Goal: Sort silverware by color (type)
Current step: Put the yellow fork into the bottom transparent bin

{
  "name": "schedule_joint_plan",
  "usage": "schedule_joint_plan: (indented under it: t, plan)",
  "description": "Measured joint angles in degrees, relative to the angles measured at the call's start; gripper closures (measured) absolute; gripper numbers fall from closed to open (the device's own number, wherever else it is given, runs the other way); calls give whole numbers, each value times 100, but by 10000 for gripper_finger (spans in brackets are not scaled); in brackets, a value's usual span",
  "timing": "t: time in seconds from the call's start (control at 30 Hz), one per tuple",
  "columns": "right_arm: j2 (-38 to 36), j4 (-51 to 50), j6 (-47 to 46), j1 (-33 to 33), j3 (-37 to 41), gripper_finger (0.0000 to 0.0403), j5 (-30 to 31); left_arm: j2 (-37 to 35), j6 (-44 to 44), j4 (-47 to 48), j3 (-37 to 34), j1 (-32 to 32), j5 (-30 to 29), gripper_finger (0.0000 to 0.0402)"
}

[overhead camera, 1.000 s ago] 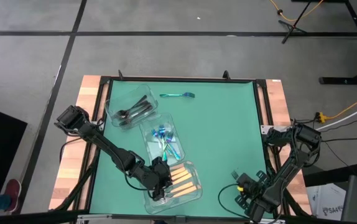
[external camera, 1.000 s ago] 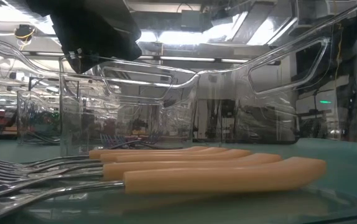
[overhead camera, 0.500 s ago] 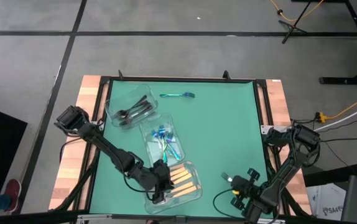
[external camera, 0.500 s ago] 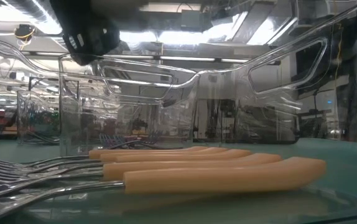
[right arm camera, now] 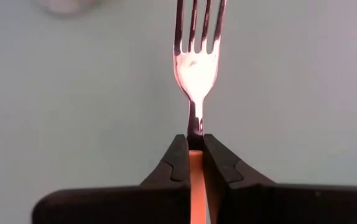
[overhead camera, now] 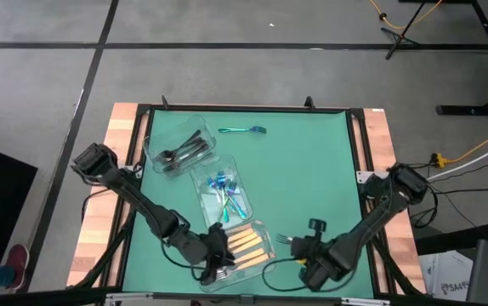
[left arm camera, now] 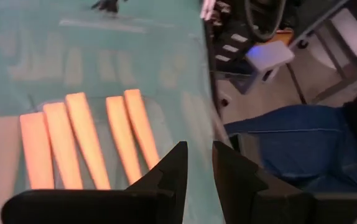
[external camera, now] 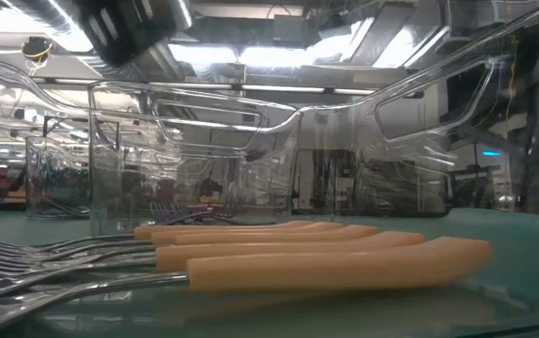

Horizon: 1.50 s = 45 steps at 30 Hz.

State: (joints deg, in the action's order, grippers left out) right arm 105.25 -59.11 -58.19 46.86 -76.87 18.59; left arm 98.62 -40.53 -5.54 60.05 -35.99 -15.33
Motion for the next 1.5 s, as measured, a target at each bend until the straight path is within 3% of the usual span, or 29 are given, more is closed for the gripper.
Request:
schedule_joint_plan:
  t: [0.23,0.57,0.77,1.07,1.5]
  plan:
    - [-4,-499,1709,-573,-940,401,-14,-518,65,37,0,-157,-155,333]
    - [-11,-912,3339,-1144,-1970,402,156,-771,197,58,0,-426,-772,333]
    - [-20,125,4559,-1384,-2117,402,-244,-814,207,63,0,-538,-898,333]
    - [193,1690,5891,-1555,-2115,402,-957,-1391,233,102,0,-734,-1799,333]
    - [944,3577,7189,-1742,-2108,402,-1827,-2243,1121,220,0,-979,-3160,333]
